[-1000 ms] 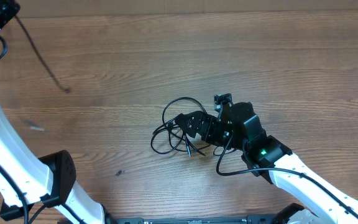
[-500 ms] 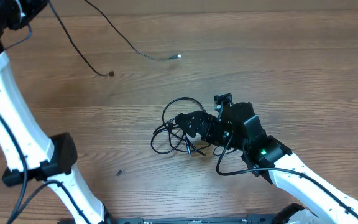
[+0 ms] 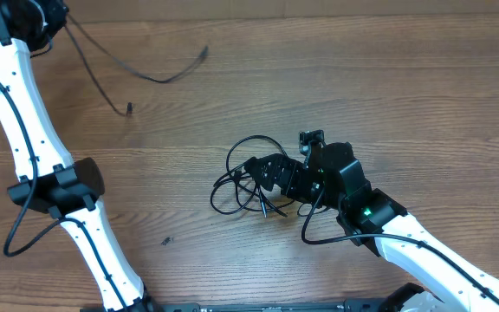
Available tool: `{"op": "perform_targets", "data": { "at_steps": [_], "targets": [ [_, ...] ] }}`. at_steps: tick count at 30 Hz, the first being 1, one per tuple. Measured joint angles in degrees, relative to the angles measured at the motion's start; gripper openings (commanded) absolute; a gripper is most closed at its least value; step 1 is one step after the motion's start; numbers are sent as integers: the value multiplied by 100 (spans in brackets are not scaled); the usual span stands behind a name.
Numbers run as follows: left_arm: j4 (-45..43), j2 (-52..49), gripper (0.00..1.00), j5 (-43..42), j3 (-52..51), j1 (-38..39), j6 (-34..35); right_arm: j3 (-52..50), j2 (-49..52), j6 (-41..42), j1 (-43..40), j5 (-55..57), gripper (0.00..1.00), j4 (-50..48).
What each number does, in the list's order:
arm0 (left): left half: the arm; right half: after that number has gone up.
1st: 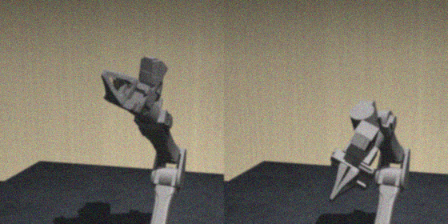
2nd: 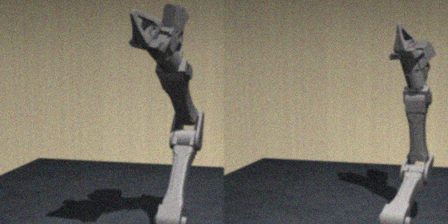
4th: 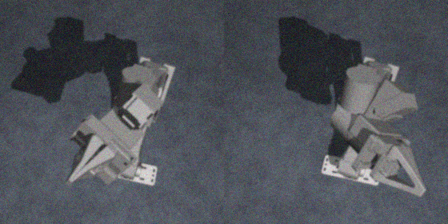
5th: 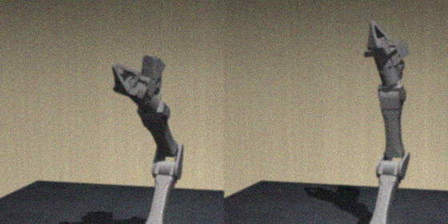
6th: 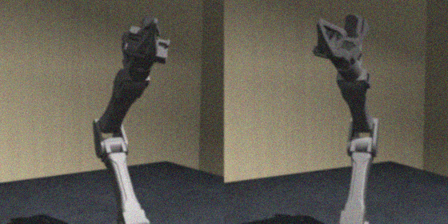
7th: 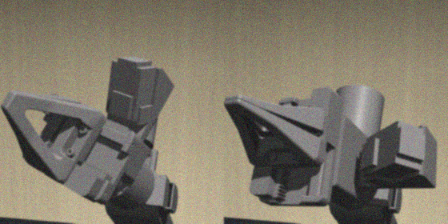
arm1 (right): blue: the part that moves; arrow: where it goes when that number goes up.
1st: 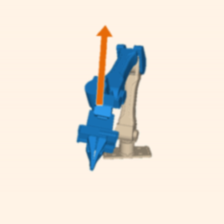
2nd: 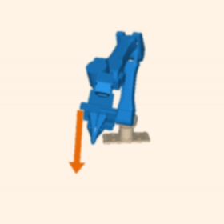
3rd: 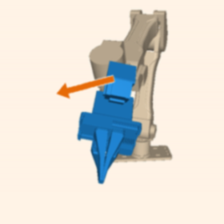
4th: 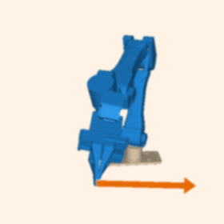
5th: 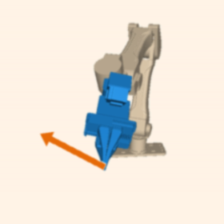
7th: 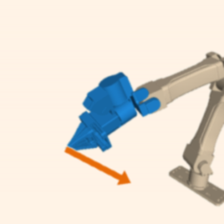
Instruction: Untangle cables
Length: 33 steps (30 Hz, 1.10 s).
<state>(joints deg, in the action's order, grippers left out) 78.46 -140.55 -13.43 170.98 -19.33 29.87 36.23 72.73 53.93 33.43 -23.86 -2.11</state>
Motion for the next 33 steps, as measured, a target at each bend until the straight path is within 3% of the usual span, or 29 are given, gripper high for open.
{"op": "perform_targets", "data": {
  "at_steps": [10, 12, 14, 15, 16, 17, 24, 33],
  "targets": [
    [-4, -863, 6, 173, 0, -992, 0, 0, 0, -42, 0, 26, 100, 61],
    [7, -946, 38, 175, 0, -1172, 2, 0, 0, -70, -2, 33, 100, 177],
    [20, -994, 45, 177, 0, -1388, 9, 0, 0, -96, -2, 55, 100, 262],
    [17, -1001, 54, 197, 0, -1482, 17, 0, 0, -107, 0, 76, 100, 278],
    [20, -1001, 71, 219, 0, -1582, 28, 0, 0, -111, 0, 81, 100, 282],
    [15, -1001, 100, 240, 0, -1681, 44, 0, 0, -122, 0, 105, 100, 284],
    [238, -1001, 100, -72, 0, -2286, -7, 0, 0, -146, -2, 225, 100, 284],
    [256, -1001, 100, -2081, 0, -2457, -752, 0, 0, -149, -2, 240, 99, 282]
  ]
}}
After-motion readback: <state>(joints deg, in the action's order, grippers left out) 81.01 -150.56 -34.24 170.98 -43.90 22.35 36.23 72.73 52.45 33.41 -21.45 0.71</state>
